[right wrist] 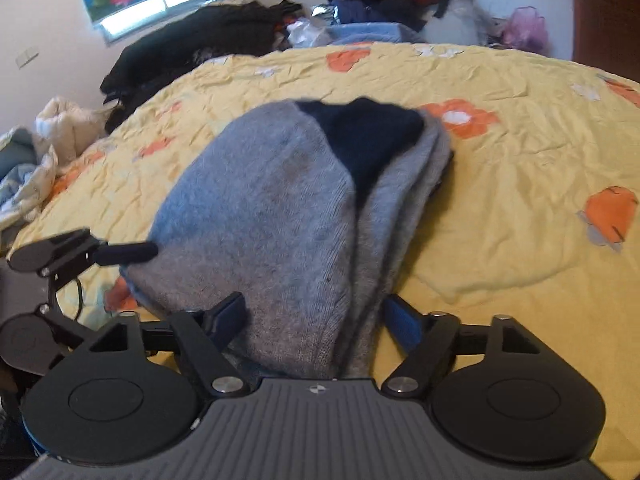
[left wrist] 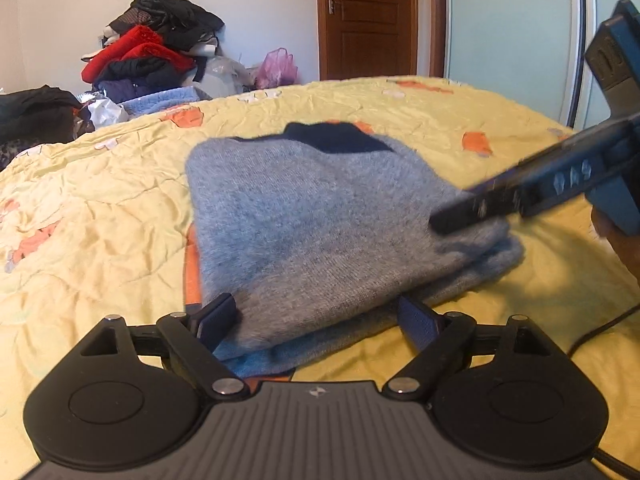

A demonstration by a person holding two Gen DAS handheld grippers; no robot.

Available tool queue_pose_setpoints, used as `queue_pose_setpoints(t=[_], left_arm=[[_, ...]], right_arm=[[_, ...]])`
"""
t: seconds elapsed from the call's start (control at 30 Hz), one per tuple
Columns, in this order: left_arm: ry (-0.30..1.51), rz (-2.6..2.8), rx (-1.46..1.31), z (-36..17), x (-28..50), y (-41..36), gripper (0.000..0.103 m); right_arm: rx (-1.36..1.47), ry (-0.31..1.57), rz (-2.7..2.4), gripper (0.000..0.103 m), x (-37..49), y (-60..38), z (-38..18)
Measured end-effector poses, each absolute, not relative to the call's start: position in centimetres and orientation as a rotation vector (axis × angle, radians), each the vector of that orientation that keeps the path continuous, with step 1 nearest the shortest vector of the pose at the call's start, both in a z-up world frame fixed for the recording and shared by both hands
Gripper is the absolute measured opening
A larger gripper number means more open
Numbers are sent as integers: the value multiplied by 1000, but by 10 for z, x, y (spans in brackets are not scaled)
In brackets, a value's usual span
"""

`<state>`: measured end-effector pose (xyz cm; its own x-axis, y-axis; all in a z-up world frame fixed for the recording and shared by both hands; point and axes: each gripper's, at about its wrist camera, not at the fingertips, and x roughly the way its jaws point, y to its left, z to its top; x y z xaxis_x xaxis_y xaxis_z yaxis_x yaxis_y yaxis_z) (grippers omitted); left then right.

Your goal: Fold small clothes

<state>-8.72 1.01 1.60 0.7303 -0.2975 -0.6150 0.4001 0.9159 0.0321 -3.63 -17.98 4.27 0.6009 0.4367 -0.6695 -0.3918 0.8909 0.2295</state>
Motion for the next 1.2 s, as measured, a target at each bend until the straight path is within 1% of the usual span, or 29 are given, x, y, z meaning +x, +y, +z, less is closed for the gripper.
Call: queue_pose_setpoints(t=[0.1, 0.13, 0.17, 0.27, 0.37, 0.47, 0.53, 0.57, 0.7, 0.8, 0.87, 0.93, 0.97, 1.13, 1.2], left_arm=[[630, -386, 123, 26, -94, 21, 89], [620, -377, 121, 27, -94, 22, 89], [616, -352, 138, 26, -92, 20, 89], [666, -233, 208, 17, -80, 13, 89], [672, -185, 202, 13, -79, 18, 89], [648, -168, 240, 10, -84, 24, 73], [642, -169, 231, 9, -86, 30, 68], [649, -171, 225, 8, -85, 34, 66], [662, -151, 176, 7, -80, 46, 66], [671, -156, 205, 12, -85, 40, 66], [681, -188, 177, 19, -94, 42, 66], [683, -211, 119, 22, -103, 46, 70], [687, -213, 99, 21, -106, 46, 74], [703, -183, 37, 10, -106, 37, 75], [711, -180, -5, 7, -103, 33, 75]], right_arm=[[114, 694, 501, 83, -42, -187, 67], [145, 680, 512, 88, -40, -188, 71], [180, 677, 528, 90, -34, -188, 74], [268, 706, 581, 89, -18, -176, 73], [245, 744, 621, 89, -10, -154, 67], [215, 799, 638, 90, -7, -141, 52], [187, 882, 602, 88, -3, -139, 33], [187, 860, 620, 89, -9, -143, 27], [188, 856, 642, 88, -19, -148, 27], [167, 859, 607, 87, -26, -143, 36], [150, 835, 598, 88, -39, -142, 44], [144, 787, 581, 89, -59, -147, 52], [155, 774, 566, 92, -67, -152, 54], [276, 846, 494, 96, -94, -187, 51], [257, 884, 436, 97, -103, -196, 48]])
